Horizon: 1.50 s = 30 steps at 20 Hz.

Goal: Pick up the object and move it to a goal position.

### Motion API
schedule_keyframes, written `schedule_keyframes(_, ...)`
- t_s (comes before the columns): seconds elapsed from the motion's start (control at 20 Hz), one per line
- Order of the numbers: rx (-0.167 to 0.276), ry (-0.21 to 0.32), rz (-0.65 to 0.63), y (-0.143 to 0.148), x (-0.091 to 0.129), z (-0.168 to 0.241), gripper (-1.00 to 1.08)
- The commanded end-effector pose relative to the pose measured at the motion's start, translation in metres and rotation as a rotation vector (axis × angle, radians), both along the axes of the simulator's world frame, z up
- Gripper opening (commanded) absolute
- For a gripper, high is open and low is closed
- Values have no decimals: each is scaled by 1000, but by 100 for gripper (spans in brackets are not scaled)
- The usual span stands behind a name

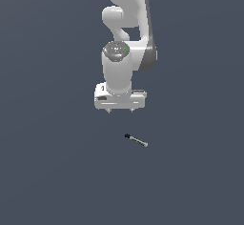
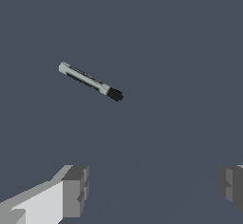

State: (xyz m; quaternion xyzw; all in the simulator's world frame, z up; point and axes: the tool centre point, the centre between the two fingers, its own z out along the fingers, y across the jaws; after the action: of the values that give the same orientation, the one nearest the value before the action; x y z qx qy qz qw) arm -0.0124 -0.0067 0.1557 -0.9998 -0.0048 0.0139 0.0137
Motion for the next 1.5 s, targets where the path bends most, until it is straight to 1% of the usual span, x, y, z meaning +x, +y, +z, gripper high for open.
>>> schedule_keyframes(0.0, 0, 0, 0, 0, 0, 0, 100)
schedule_keyframes(0.45, -23, -7, 55, 8, 7, 3, 100)
schedule_keyframes(0.7, -23, -7, 57, 8, 7, 2, 100)
schedule_keyframes(0.9, -24, -8, 89, 10, 10, 0, 100)
schedule_keyframes(1.2, -27, -9, 186, 16, 17, -9, 100)
schedule_keyframes(1.45, -28, -11, 312, 24, 27, -20, 100)
